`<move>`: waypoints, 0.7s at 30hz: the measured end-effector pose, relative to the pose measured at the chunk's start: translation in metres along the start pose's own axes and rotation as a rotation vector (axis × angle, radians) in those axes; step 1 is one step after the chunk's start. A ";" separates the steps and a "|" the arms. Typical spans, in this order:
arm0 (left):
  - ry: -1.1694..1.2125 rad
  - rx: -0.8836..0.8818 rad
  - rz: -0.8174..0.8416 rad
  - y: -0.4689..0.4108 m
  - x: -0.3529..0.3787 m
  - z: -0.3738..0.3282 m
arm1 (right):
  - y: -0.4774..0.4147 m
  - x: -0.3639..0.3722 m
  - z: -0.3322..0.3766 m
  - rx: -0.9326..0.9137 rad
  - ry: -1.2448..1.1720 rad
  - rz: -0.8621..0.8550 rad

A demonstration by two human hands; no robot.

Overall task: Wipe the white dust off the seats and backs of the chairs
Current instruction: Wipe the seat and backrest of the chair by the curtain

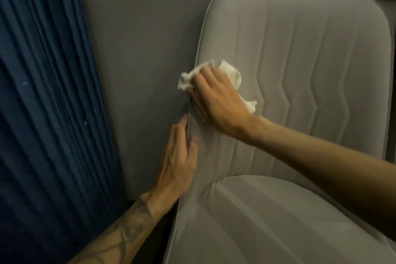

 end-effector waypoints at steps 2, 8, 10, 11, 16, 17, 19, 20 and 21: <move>-0.047 -0.028 0.046 0.011 -0.002 0.005 | -0.010 -0.009 -0.008 -0.021 0.007 0.031; -0.126 -0.042 0.131 0.030 -0.009 0.008 | -0.085 -0.044 -0.095 0.451 0.174 -0.162; -0.117 -0.058 0.131 0.033 -0.011 0.007 | -0.066 -0.032 -0.069 0.401 0.123 -0.175; -0.108 -0.069 0.125 0.034 -0.012 0.008 | -0.049 -0.025 -0.048 0.348 0.058 -0.173; -0.083 -0.081 0.100 0.057 -0.016 0.011 | 0.065 0.026 0.067 0.110 -0.195 0.087; -0.098 -0.091 0.116 0.065 -0.017 0.015 | 0.081 0.032 0.079 0.063 -0.217 0.156; -0.132 -0.108 0.175 0.080 -0.018 0.023 | 0.090 0.031 0.074 0.020 -0.216 0.193; -0.147 -0.115 0.209 0.086 -0.018 0.027 | 0.083 0.026 0.063 0.042 -0.195 0.166; -0.155 -0.125 0.245 0.091 -0.018 0.029 | 0.074 0.020 0.049 0.096 -0.159 0.126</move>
Point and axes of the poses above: each hand's wrist, its own y-axis away from the middle knuckle, its own x-axis out of the palm, z = x × y, the point moved 8 cm from there along -y, towards the middle knuckle, and after that the axes turned 4 degrees about -x, right-handed, at the moved point
